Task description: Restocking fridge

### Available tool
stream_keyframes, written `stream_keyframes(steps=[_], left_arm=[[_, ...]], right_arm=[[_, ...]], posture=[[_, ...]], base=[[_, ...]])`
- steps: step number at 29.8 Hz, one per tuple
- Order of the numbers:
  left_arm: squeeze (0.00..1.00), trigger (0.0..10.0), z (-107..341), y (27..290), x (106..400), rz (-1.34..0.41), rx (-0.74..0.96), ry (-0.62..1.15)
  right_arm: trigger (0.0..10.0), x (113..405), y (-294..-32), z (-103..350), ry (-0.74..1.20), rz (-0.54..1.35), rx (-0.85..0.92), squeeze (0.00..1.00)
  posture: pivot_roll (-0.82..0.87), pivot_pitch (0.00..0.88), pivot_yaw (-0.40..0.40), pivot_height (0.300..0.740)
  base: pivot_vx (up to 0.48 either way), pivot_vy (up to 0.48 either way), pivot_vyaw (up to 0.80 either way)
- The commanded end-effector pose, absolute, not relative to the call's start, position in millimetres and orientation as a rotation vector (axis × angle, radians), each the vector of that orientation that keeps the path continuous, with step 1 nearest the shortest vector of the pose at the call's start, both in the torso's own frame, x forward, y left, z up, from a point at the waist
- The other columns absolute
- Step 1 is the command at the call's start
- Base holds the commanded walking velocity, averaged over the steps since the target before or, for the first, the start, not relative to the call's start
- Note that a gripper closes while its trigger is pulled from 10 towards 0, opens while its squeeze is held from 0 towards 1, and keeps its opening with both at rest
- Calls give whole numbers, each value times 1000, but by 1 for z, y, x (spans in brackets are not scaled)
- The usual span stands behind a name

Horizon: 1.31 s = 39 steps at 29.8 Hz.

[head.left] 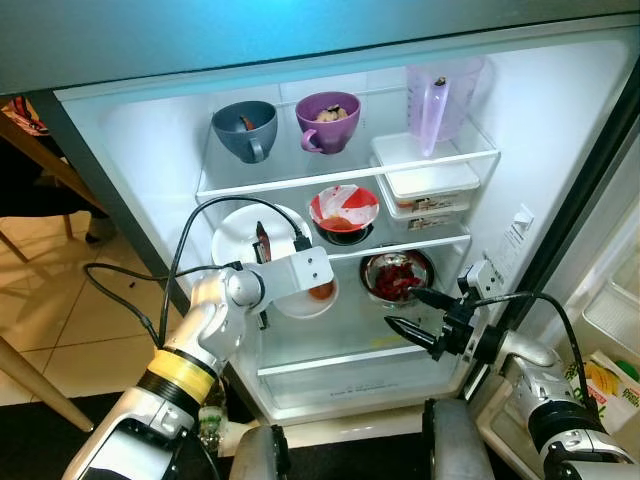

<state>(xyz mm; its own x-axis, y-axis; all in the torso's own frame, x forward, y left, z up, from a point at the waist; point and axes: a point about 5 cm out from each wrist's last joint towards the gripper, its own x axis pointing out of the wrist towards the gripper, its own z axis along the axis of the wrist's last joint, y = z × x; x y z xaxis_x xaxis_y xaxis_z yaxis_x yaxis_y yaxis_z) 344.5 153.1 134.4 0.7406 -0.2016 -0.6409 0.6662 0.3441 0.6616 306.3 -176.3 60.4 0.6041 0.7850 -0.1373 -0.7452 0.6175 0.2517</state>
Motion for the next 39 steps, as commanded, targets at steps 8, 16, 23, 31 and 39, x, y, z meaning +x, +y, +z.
stream_keyframes(steps=[8,16,23,31,39], left_arm=[[0,10000,145,165,369,-542,1117,457],[0,10000,148,160,381,-517,1157,407],[0,10000,161,153,395,-471,1198,284],[1000,10000,165,150,400,-433,1233,187],[0,10000,161,149,400,-441,1237,173]], right_arm=[[10000,297,-175,60,235,898,171,0],[10000,294,-175,60,241,894,161,0],[10000,293,-175,63,242,891,153,0],[10000,294,-175,67,232,886,152,0],[10000,296,-180,69,233,872,144,0]], posture=[[-73,101,81,541],[-90,112,75,541],[-99,117,75,541],[-103,110,75,541],[-101,100,76,541]], base=[[0,0,0],[0,0,0],[0,0,0],[0,0,0],[0,0,0]])
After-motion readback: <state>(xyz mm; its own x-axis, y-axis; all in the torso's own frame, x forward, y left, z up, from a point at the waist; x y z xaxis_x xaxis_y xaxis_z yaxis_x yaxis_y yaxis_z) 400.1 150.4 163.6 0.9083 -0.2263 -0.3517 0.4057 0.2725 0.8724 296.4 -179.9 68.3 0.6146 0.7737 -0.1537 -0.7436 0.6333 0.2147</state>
